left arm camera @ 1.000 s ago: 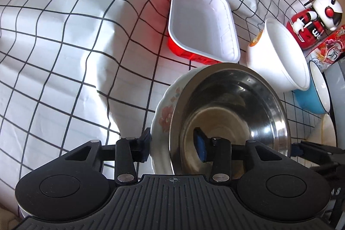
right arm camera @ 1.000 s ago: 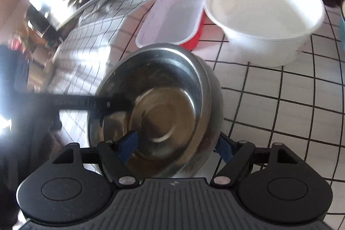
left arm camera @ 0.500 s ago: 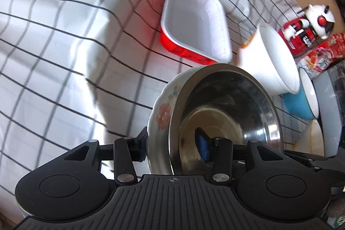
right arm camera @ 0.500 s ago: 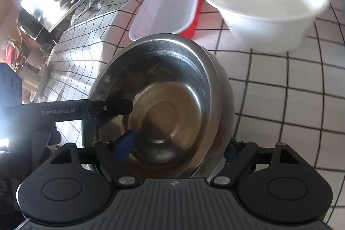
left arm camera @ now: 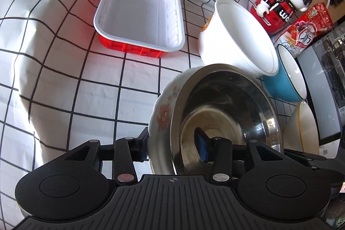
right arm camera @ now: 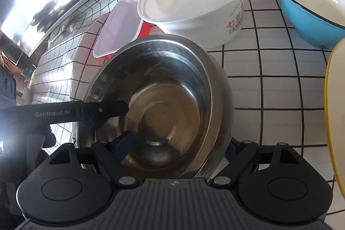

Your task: Organize plates and bowls

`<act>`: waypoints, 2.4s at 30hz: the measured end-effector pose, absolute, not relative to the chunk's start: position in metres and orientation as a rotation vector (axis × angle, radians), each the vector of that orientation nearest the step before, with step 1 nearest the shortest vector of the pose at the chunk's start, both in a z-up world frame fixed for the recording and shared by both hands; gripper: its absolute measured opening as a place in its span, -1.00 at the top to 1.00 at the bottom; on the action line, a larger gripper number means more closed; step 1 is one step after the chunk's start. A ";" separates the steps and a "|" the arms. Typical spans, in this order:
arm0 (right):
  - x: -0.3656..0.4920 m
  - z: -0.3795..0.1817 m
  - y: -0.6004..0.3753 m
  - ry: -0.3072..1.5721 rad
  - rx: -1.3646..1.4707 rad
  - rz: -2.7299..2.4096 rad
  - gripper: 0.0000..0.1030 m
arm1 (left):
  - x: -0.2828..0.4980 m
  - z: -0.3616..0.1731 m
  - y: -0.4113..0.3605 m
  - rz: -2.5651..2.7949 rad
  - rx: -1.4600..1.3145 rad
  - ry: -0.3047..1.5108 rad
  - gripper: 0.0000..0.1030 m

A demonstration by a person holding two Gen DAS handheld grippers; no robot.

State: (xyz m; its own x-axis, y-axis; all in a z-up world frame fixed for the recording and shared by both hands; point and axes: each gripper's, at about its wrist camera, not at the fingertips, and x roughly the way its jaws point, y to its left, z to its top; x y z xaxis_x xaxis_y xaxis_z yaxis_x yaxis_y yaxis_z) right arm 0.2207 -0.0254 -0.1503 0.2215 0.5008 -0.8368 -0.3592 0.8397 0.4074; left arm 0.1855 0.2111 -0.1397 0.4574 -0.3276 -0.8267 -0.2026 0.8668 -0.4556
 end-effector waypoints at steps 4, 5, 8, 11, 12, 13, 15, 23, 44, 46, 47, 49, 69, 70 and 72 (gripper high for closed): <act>0.217 -0.151 -0.025 1.197 0.157 0.567 -0.70 | 0.178 -0.132 0.216 -0.095 -0.527 1.068 0.13; 0.217 -0.150 -0.027 1.203 0.164 0.554 -0.70 | 0.176 -0.127 0.218 -0.096 -0.522 1.050 0.13; 0.214 -0.139 -0.030 1.167 0.141 0.536 -0.70 | 0.169 -0.110 0.225 -0.075 -0.502 0.991 0.13; 0.210 -0.121 -0.034 1.088 0.082 0.506 -0.70 | 0.167 -0.091 0.231 -0.055 -0.491 0.911 0.13; 0.210 -0.115 -0.038 1.068 0.071 0.489 -0.70 | 0.168 -0.085 0.231 -0.054 -0.494 0.888 0.13; 0.211 -0.108 -0.043 1.047 0.065 0.464 -0.70 | 0.169 -0.079 0.232 -0.057 -0.501 0.866 0.13; 0.213 -0.095 -0.057 1.007 0.063 0.417 -0.70 | 0.170 -0.068 0.229 -0.080 -0.519 0.828 0.13; 0.221 -0.053 -0.146 0.801 -0.005 0.221 -0.92 | 0.178 -0.032 0.158 -0.207 -0.475 0.789 0.13; 0.235 -0.112 -0.247 0.888 0.028 0.295 -1.00 | 0.234 -0.078 -0.001 -0.162 -0.417 0.994 0.13; 0.243 -0.117 -0.247 0.906 0.018 0.323 -1.00 | 0.240 -0.084 -0.003 -0.147 -0.434 1.015 0.13; 0.248 -0.118 -0.249 0.913 0.041 0.338 -1.00 | 0.244 -0.086 -0.003 -0.139 -0.444 1.020 0.13; 0.264 -0.116 -0.252 0.928 0.105 0.379 -1.00 | 0.256 -0.089 0.000 -0.107 -0.466 1.017 0.13; 0.418 -0.138 -0.189 1.161 0.065 0.466 -0.25 | 0.364 -0.127 0.007 0.031 -0.442 1.076 0.42; 0.419 -0.140 -0.188 1.170 0.064 0.475 -0.18 | 0.366 -0.130 0.005 0.032 -0.443 1.095 0.41; 0.421 -0.145 -0.185 1.191 0.067 0.489 -0.07 | 0.370 -0.136 0.002 0.024 -0.446 1.132 0.38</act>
State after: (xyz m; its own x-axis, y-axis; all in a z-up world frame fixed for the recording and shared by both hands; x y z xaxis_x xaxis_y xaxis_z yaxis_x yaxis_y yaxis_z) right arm 0.4212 -0.1853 -0.1447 0.2797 0.3989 -0.8733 -0.3295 0.8942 0.3030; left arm 0.3704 0.0020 -0.1362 0.4346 -0.2042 -0.8771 -0.2415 0.9119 -0.3319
